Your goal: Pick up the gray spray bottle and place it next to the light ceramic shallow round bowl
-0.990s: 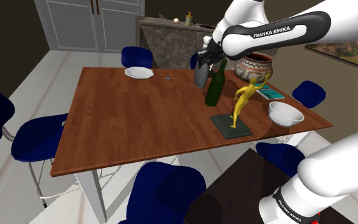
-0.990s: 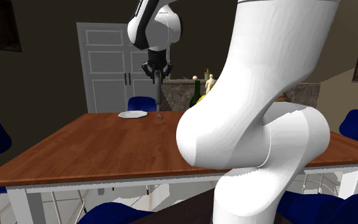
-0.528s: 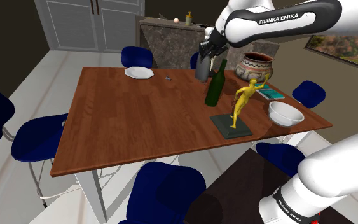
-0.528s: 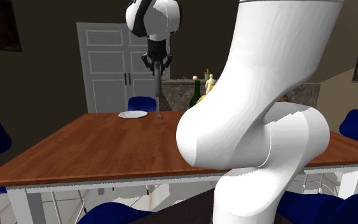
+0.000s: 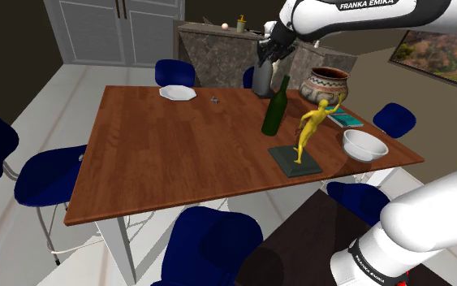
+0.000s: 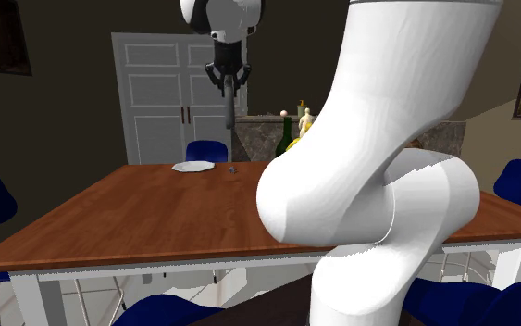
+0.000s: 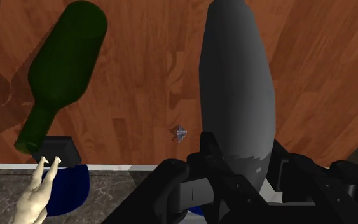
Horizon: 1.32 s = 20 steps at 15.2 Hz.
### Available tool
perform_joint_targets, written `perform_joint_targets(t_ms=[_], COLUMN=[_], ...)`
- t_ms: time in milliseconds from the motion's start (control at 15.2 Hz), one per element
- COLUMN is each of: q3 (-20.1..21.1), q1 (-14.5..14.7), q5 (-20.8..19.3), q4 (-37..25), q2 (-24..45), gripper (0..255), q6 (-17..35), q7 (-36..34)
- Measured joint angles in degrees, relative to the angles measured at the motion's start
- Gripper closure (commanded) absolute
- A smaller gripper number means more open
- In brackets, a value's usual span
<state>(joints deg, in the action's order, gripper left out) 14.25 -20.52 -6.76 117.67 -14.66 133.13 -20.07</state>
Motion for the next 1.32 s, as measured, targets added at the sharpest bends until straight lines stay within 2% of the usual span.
perform_joint_targets(t_ms=[132,396,990,1320], q3=[-0.6,-4.4,-14.7,-21.2], q1=[-0.1,-0.5,-1.6,-2.6], q5=[0.5,3.0,6.5,7.1], q4=[-0.3,4.1,12.2,13.9], q2=[-0.5,-4.9,-14.2,-17.3], gripper=[255,255,255,255], q6=[-0.6,-0.2,-1.1,-2.2], q7=[1.0,6.5,19.9,27.6])
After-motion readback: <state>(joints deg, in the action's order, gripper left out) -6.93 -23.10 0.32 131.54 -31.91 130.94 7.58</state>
